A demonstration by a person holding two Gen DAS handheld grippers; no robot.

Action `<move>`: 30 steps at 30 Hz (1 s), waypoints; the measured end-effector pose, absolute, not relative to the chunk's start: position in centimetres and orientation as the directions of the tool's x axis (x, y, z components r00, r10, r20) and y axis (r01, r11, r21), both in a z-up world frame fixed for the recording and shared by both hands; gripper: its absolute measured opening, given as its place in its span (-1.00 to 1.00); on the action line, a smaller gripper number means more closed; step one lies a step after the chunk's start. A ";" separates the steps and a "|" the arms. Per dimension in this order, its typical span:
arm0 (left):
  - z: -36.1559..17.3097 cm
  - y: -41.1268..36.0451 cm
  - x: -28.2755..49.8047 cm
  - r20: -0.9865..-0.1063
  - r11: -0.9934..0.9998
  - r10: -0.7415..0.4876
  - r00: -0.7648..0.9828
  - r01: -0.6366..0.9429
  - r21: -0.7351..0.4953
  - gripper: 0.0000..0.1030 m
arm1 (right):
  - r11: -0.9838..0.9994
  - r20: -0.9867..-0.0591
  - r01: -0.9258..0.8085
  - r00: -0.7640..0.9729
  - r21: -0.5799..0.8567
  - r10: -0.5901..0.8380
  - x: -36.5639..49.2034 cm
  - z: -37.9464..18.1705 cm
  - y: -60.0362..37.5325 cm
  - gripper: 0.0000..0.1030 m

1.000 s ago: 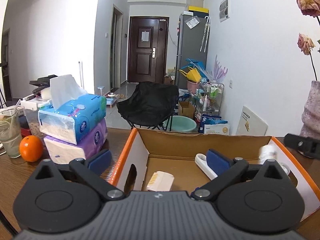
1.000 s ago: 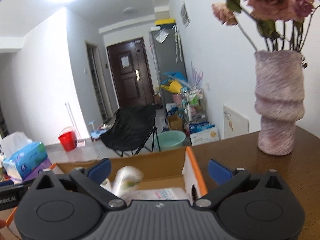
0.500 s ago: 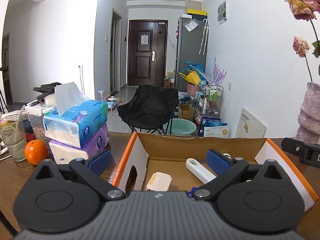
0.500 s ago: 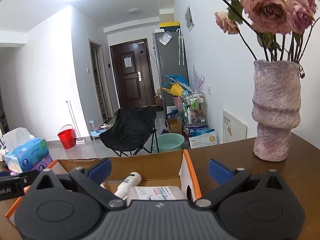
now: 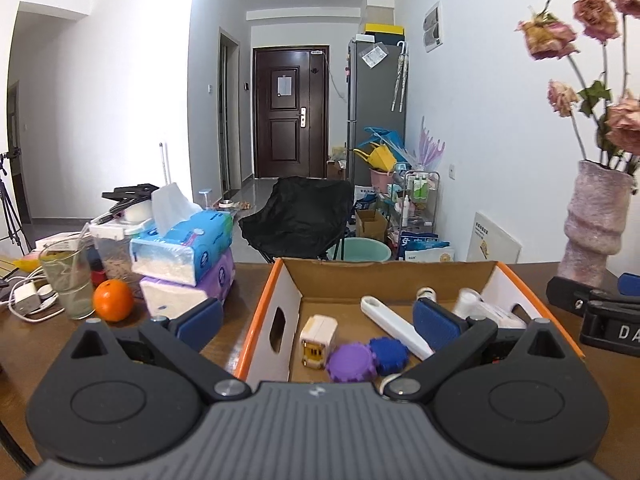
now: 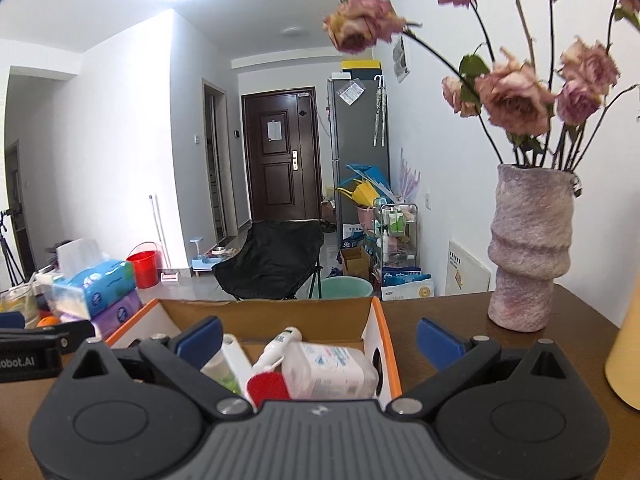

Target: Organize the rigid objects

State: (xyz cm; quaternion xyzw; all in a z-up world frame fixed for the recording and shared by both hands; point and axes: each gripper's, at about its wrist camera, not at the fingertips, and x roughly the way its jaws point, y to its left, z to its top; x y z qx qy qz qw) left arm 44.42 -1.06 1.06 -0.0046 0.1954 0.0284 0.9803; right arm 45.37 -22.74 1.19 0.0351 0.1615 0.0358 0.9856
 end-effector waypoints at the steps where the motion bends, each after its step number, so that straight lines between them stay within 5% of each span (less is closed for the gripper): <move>1: 1.3 -1.1 43.6 -0.381 0.998 0.055 0.923 -0.058 0.002 1.00 | 0.995 -0.319 -0.060 0.944 0.077 0.081 44.6 1.3 -22.6 1.00; 30: 3.5 -0.5 16.9 -0.390 0.999 0.030 0.920 -0.032 0.001 1.00 | 0.995 -0.325 -0.075 0.941 0.063 0.091 16.4 3.5 -23.4 1.00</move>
